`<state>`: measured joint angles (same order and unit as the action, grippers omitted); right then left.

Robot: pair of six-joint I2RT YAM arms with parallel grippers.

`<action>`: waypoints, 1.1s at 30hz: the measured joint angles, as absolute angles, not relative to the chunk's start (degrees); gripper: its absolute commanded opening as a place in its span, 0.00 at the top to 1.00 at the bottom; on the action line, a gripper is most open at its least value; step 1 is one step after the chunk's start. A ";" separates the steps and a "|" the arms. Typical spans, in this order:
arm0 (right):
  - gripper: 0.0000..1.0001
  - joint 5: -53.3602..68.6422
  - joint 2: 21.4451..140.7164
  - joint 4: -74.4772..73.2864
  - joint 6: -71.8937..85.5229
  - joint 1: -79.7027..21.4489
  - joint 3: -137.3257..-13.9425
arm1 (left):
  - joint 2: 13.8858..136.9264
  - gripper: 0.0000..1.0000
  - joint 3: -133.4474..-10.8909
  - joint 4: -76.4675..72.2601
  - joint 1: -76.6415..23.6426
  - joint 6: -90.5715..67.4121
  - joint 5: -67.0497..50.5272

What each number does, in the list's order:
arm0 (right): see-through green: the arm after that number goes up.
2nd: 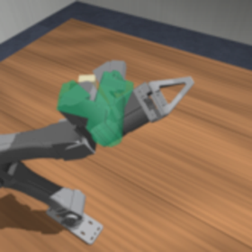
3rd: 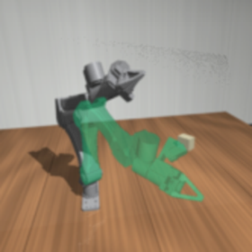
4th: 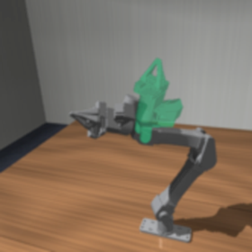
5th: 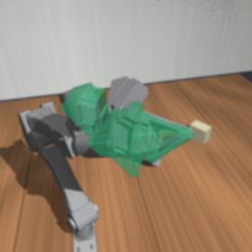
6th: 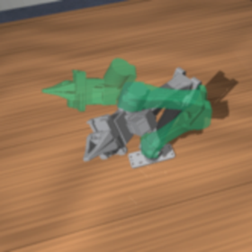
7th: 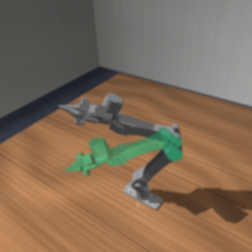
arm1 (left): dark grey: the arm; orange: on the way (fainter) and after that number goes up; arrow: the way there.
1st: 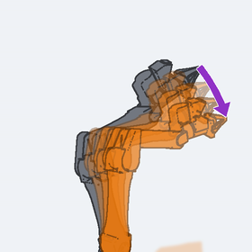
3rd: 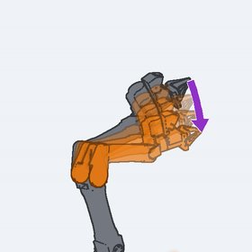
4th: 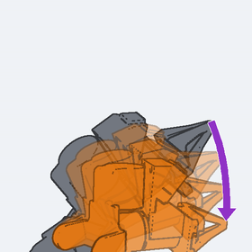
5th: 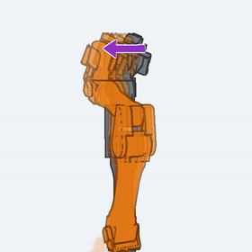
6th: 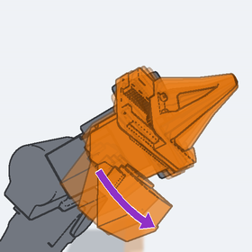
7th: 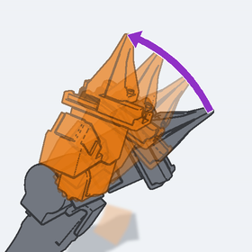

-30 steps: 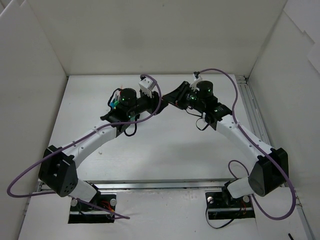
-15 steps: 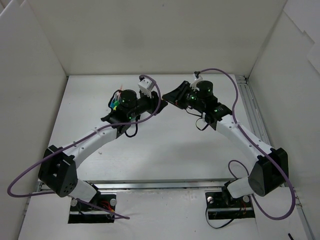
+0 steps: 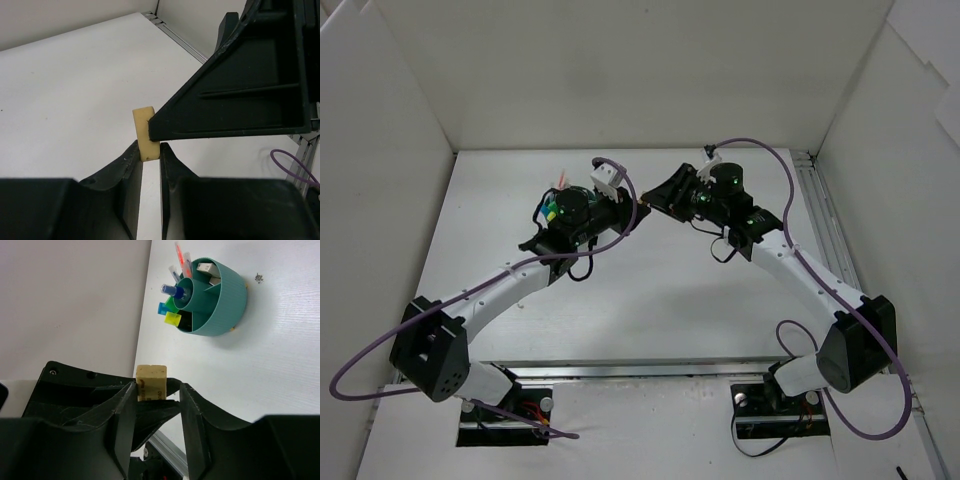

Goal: Sort the stationery into containers
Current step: Place the stationery in the storage box.

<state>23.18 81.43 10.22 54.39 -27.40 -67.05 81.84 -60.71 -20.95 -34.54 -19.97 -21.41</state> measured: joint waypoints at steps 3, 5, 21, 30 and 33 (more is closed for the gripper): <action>0.55 23.49 81.43 9.43 53.71 -27.44 -67.05 | 80.53 1.00 -59.53 -21.21 -34.54 -19.75 -20.38; 0.44 23.94 81.43 9.21 53.15 -27.42 -67.11 | 79.42 1.00 -58.63 -21.26 -34.59 -19.53 -19.49; 0.02 13.74 72.97 0.10 41.65 -22.28 -67.18 | 75.22 1.00 -63.46 0.47 -22.39 -20.40 -14.57; 0.02 5.34 69.04 -13.26 28.73 -19.66 -67.18 | 85.12 1.00 -80.47 22.68 -18.31 -19.03 -16.43; 0.02 4.34 69.69 -16.10 26.44 -18.68 -67.18 | 90.11 1.00 -85.89 28.36 -18.31 -17.32 -17.23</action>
<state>4.34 69.69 -16.10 26.44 -18.68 -67.18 90.11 -85.89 28.36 -18.31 -17.32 -17.23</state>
